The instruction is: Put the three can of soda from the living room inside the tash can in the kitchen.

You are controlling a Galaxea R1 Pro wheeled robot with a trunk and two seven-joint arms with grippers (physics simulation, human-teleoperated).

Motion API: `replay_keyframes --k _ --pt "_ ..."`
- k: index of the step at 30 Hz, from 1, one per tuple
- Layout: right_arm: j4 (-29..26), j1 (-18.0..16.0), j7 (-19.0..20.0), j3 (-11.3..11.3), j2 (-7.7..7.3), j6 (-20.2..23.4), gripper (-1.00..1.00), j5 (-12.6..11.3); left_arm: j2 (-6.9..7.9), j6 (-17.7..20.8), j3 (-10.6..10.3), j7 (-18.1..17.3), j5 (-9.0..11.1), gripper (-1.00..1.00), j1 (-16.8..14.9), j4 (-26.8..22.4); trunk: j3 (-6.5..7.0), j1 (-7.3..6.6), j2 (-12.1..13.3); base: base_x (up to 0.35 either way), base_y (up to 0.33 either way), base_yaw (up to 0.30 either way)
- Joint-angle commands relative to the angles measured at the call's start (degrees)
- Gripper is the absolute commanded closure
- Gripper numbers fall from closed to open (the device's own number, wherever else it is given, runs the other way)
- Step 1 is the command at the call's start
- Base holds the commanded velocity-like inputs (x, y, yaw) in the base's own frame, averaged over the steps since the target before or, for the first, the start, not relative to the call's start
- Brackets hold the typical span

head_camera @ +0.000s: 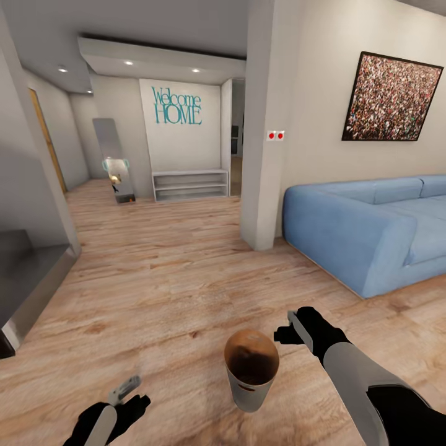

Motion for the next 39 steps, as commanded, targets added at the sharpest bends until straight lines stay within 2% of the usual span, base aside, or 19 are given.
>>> replay_keyframes --k 1,4,6,7,10,15,39 --pt "0.0 0.0 0.0 0.0 0.0 0.0 -1.0 0.0 0.12 -0.4 -0.1 0.0 -0.1 -1.0 0.1 0.5 0.0 0.0 0.0 0.186 0.0 0.0" --pt "0.0 0.0 0.0 0.0 0.01 0.1 -1.0 0.0 0.24 -0.8 -0.2 0.0 -0.3 -1.0 0.1 0.9 0.0 0.0 0.0 0.254 0.0 0.0" --pt "0.0 0.0 0.0 0.0 0.01 0.1 -1.0 0.0 -0.03 -0.7 0.3 0.1 0.3 -1.0 0.0 0.8 0.0 0.0 0.0 0.264 0.0 0.0" --pt "0.0 0.0 0.0 0.0 0.01 0.1 -1.0 0.0 -0.17 -0.7 0.6 0.2 0.7 -1.0 -0.1 0.7 0.0 0.0 0.0 0.198 0.0 0.0" --pt "0.1 0.0 0.1 0.1 0.01 0.5 -1.0 0.1 -0.43 -0.4 1.3 0.1 3.6 -1.0 -0.4 0.2 0.0 0.0 0.0 0.087 0.0 0.0" --pt "0.1 0.0 0.3 0.1 0.01 0.7 -1.0 0.2 -0.47 -0.2 1.5 -0.1 4.7 -1.0 -0.6 0.1 -1.11 0.13 -0.1 0.027 0.0 0.0" --pt "0.1 0.0 0.4 0.2 0.1 0.8 -1.0 0.3 -0.47 -0.2 1.5 -0.1 5.0 -1.0 -0.9 0.4 -6.42 0.75 -0.4 0.001 0.0 0.0"
